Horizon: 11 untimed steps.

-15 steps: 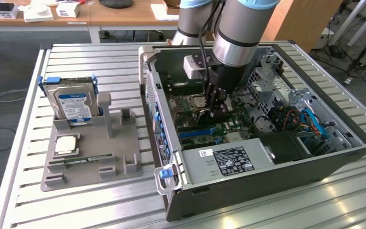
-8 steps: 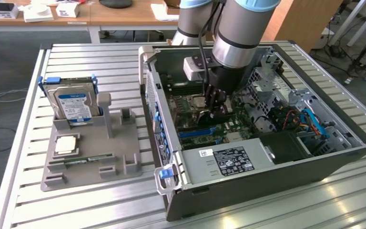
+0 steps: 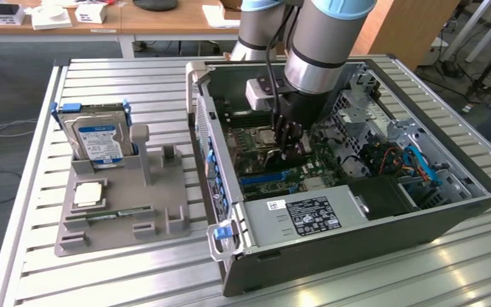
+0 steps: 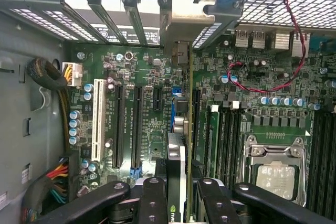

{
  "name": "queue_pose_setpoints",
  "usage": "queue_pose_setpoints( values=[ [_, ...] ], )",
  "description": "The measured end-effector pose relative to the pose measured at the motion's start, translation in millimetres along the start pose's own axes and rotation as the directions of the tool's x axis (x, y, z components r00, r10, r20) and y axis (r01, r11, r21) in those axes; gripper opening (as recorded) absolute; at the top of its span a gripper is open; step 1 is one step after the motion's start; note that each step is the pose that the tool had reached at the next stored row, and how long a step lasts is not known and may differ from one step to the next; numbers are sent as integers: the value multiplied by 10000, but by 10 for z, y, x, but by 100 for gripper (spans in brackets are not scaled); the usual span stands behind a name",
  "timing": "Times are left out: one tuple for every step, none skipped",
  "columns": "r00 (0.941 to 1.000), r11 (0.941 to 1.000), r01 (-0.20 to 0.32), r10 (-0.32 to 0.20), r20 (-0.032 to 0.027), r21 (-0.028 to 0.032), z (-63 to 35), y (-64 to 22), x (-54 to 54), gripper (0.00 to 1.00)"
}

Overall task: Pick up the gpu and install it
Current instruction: 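Insert the gpu into the slot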

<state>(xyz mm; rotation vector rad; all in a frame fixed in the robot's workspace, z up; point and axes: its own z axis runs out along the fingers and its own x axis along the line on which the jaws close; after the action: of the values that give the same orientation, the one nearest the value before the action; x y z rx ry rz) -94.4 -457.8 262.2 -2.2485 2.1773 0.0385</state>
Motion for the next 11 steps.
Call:
queue_pose_setpoints(
  values=[
    [10000,10000,-2,2,-1,-1,7,0,0,27],
    [10000,10000,-4,4,-2,-2,13,0,1,27],
    [10000,10000,-6,6,-1,-1,19,0,1,27],
    [10000,10000,-10,10,-3,-1,23,0,1,27],
    [10000,10000,-17,17,-4,-2,26,0,1,27],
    [10000,10000,-20,20,-5,-3,27,0,2,27],
    [10000,10000,-23,23,-5,-3,28,0,1,27],
    [10000,10000,-24,24,-4,-2,29,0,1,27],
    [10000,10000,-27,27,-2,-1,31,0,2,27],
    [10000,10000,-36,36,-1,0,33,1,3,27],
    [10000,10000,-56,56,-1,0,36,1,3,27]
  ],
)
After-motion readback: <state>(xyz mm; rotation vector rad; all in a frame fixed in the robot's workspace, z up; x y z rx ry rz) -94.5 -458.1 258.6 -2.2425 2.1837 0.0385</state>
